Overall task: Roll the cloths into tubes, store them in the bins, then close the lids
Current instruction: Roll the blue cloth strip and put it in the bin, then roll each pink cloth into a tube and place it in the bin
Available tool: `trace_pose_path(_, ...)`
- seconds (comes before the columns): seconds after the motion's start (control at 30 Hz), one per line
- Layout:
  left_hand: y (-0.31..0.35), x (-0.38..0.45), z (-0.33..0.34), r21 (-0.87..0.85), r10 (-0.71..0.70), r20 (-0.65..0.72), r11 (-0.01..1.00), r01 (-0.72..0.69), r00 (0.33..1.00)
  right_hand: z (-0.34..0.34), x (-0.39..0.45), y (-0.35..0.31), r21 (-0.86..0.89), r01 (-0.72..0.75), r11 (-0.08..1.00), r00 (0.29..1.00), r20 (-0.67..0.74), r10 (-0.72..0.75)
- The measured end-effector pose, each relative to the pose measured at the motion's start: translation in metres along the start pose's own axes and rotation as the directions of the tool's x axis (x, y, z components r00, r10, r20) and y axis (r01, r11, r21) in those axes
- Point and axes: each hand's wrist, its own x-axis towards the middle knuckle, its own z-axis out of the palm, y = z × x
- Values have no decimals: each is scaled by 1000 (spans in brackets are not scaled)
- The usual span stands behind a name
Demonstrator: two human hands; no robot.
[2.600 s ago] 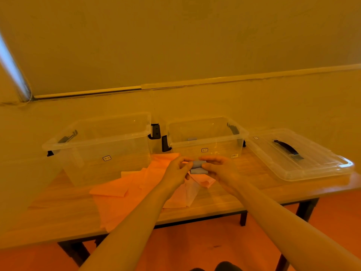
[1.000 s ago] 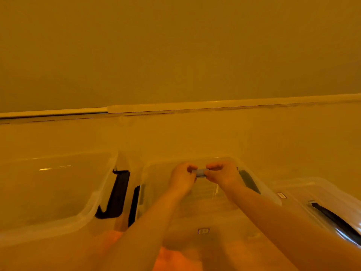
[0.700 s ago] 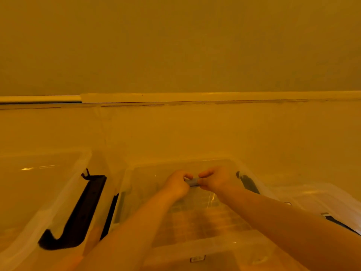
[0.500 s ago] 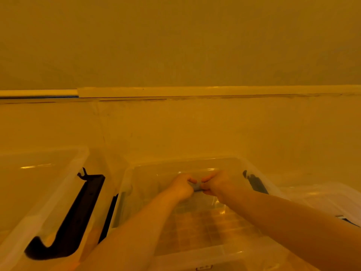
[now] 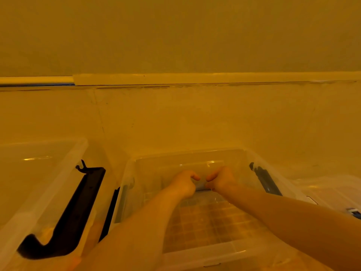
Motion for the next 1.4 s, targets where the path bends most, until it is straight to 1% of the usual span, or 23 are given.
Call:
trace_pose_path(0.17,0,0,-1,9,-7,-31,1000,7,999,-2,3,1,-76,57,995,998,17,-56)
trace_pose_path(0.23,0,-1,-3,2,-21,-53,1000,21,998,-4,3,0,-83,51,995,998,26,-49)
trace_pose_path(0.33,2,-1,-6,-67,-32,-108,997,25,994,-9,1,-3,-66,34,997,999,37,-32)
trace_pose_path(0.43,6,-5,-10,-144,-45,-156,989,22,987,-15,-4,-9,-55,47,997,997,55,-44)
trace_pose_path(0.63,24,-21,-29,-245,-13,-234,969,-45,972,-39,-24,-31,190,16,982,998,53,-27)
trace_pose_path(0.73,37,-40,-44,-274,17,-253,958,-89,967,-55,-49,-47,293,53,955,998,29,-64)
trace_pose_path(0.83,53,-70,-62,-295,49,-292,945,-139,955,-72,-87,-65,396,98,913,995,-17,-100)
trace_pose_path(0.9,64,-96,-76,-336,69,-316,924,-180,946,-83,-120,-77,466,121,877,992,-20,-126)
trace_pose_path(1.1,79,-206,-110,-412,111,-353,873,-261,929,-101,-230,-94,618,198,761,973,-28,-230)
trace_pose_path(1.17,74,-247,-115,-430,118,-366,858,-280,923,-97,-267,-92,643,203,738,969,-24,-246)
trace_pose_path(1.27,53,-307,-113,-448,102,-388,848,-284,916,-83,-319,-80,648,210,732,963,-7,-270)
trace_pose_path(1.4,10,-380,-97,-386,80,-413,887,-253,907,-56,-379,-52,644,185,742,952,70,-298)
